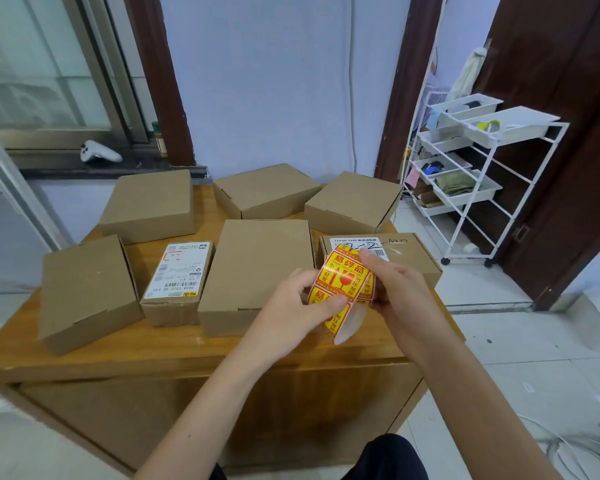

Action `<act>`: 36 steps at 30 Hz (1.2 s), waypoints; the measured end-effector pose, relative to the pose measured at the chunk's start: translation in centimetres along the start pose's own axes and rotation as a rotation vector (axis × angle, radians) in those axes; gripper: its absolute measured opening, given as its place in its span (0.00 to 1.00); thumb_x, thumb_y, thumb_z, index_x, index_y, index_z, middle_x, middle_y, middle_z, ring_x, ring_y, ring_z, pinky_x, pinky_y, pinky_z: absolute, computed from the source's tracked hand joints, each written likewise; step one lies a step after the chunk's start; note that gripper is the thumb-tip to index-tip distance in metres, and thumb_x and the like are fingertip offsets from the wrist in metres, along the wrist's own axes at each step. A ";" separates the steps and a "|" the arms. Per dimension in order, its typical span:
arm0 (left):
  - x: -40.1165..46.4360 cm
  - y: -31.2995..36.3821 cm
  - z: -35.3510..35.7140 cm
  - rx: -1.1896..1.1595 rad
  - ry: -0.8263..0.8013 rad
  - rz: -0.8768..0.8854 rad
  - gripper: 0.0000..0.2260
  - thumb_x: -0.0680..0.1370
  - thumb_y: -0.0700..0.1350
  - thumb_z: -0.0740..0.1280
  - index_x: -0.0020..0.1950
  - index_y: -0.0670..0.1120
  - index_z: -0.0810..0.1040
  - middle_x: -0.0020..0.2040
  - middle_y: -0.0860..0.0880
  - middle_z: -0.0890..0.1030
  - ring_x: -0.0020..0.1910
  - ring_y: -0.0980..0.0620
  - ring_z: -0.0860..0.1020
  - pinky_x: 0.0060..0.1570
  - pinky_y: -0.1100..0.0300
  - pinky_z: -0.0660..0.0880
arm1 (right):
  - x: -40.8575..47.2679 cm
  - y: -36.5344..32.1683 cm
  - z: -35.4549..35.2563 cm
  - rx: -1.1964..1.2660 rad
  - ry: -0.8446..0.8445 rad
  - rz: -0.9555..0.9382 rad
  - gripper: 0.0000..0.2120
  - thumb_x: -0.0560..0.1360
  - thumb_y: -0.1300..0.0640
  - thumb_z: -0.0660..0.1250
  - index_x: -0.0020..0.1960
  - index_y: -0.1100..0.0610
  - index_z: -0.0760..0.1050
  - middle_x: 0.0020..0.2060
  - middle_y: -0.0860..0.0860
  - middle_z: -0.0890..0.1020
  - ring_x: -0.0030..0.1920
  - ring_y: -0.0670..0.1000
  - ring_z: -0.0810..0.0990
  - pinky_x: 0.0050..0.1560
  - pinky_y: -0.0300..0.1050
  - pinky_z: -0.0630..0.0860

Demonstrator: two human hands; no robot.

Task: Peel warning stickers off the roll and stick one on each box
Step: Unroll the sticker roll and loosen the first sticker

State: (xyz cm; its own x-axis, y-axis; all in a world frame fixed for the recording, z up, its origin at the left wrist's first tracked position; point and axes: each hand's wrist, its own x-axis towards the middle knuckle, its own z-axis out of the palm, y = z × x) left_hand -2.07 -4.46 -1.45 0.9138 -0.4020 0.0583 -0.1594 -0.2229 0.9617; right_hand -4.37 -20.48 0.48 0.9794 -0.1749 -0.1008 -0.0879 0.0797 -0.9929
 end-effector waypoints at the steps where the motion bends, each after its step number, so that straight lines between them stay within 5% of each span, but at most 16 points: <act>1: 0.1 0.2 0.0 -0.029 0.015 -0.006 0.09 0.73 0.56 0.70 0.52 0.59 0.79 0.50 0.57 0.82 0.49 0.62 0.80 0.43 0.67 0.77 | 0.0 -0.1 0.1 -0.004 -0.019 0.011 0.19 0.74 0.43 0.65 0.49 0.58 0.84 0.47 0.58 0.86 0.53 0.58 0.82 0.62 0.56 0.74; 4: 0.2 0.4 -0.3 -0.131 0.023 -0.040 0.12 0.74 0.56 0.68 0.56 0.55 0.79 0.49 0.56 0.84 0.49 0.62 0.81 0.47 0.65 0.77 | 0.1 -0.3 -0.3 -0.081 -0.106 -0.045 0.22 0.74 0.38 0.61 0.50 0.54 0.83 0.46 0.56 0.86 0.52 0.59 0.81 0.62 0.58 0.73; 6: 0.3 0.4 -0.4 -0.212 0.042 -0.081 0.13 0.74 0.57 0.68 0.55 0.54 0.80 0.49 0.55 0.85 0.51 0.59 0.81 0.53 0.60 0.77 | -0.2 -0.6 -0.8 -0.187 -0.181 -0.120 0.20 0.73 0.39 0.60 0.43 0.53 0.83 0.36 0.45 0.85 0.39 0.41 0.80 0.46 0.39 0.75; 8: 0.4 0.4 -0.5 -0.322 0.073 -0.135 0.14 0.74 0.57 0.68 0.55 0.52 0.81 0.48 0.52 0.85 0.51 0.54 0.83 0.55 0.55 0.77 | -0.6 -0.7 -1.1 -0.279 -0.285 -0.153 0.14 0.73 0.45 0.62 0.44 0.53 0.82 0.36 0.40 0.84 0.37 0.35 0.80 0.40 0.26 0.71; 12: 0.8 0.5 -0.2 -0.489 0.128 -0.229 0.16 0.73 0.56 0.69 0.56 0.48 0.81 0.47 0.49 0.86 0.48 0.53 0.84 0.49 0.58 0.80 | -0.8 -0.5 -0.9 -0.397 -0.374 -0.192 0.14 0.72 0.47 0.66 0.56 0.49 0.80 0.51 0.45 0.85 0.52 0.43 0.81 0.53 0.35 0.76; 18: 1.1 0.8 -0.1 -0.591 0.153 -0.288 0.13 0.74 0.56 0.68 0.49 0.48 0.78 0.39 0.50 0.86 0.42 0.53 0.85 0.40 0.62 0.79 | -0.9 -0.5 -0.8 -0.602 -0.407 -0.300 0.12 0.72 0.56 0.71 0.54 0.45 0.78 0.42 0.33 0.81 0.44 0.29 0.74 0.43 0.21 0.68; 24: 1.8 1.2 0.0 -0.644 0.097 -0.354 0.23 0.73 0.64 0.62 0.51 0.46 0.82 0.40 0.45 0.85 0.39 0.53 0.83 0.39 0.61 0.80 | -0.1 0.2 -0.8 -0.588 -0.306 -0.409 0.07 0.75 0.56 0.67 0.51 0.49 0.82 0.44 0.36 0.83 0.45 0.34 0.78 0.46 0.27 0.71; 26: 1.8 1.1 0.0 -0.586 0.099 -0.339 0.25 0.74 0.65 0.60 0.51 0.46 0.82 0.38 0.45 0.84 0.35 0.55 0.81 0.41 0.60 0.80 | 0.1 0.6 -0.9 -0.498 -0.249 -0.353 0.08 0.76 0.52 0.65 0.51 0.52 0.82 0.45 0.45 0.86 0.46 0.42 0.82 0.47 0.35 0.76; 29: 1.2 0.4 -0.1 -0.277 0.169 -0.211 0.18 0.74 0.62 0.64 0.51 0.50 0.81 0.45 0.47 0.84 0.42 0.54 0.81 0.48 0.57 0.81 | 0.4 1.0 -1.1 -0.292 -0.112 -0.194 0.10 0.76 0.50 0.65 0.48 0.52 0.83 0.39 0.45 0.87 0.38 0.39 0.83 0.37 0.31 0.75; 31: 0.8 0.0 -0.2 -0.035 0.205 -0.055 0.13 0.73 0.58 0.68 0.53 0.54 0.76 0.51 0.53 0.80 0.48 0.57 0.79 0.46 0.65 0.79 | 0.6 1.3 -1.0 -0.184 -0.052 -0.070 0.12 0.75 0.48 0.66 0.47 0.53 0.84 0.39 0.49 0.87 0.39 0.43 0.83 0.40 0.37 0.76; 34: 0.3 -0.2 -0.1 0.172 0.065 0.138 0.18 0.74 0.49 0.72 0.60 0.61 0.71 0.59 0.62 0.69 0.59 0.61 0.71 0.46 0.74 0.74 | 0.8 1.5 -1.0 -0.076 -0.015 0.054 0.15 0.74 0.45 0.66 0.50 0.56 0.83 0.43 0.55 0.87 0.44 0.53 0.84 0.50 0.50 0.78; 36: 0.4 -0.6 0.2 0.229 -0.015 0.225 0.20 0.74 0.46 0.72 0.62 0.62 0.72 0.62 0.62 0.65 0.64 0.60 0.67 0.52 0.70 0.75 | 0.8 1.4 -0.8 -0.002 -0.034 0.102 0.18 0.74 0.44 0.66 0.51 0.57 0.83 0.46 0.60 0.85 0.45 0.55 0.82 0.49 0.49 0.77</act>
State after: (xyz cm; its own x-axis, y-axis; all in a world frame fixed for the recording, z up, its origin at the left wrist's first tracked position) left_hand -1.73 -4.68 -2.09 0.8408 -0.4766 0.2568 -0.4382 -0.3205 0.8398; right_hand -3.88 -21.27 -1.05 0.9710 -0.1322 -0.1993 -0.1881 0.0930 -0.9777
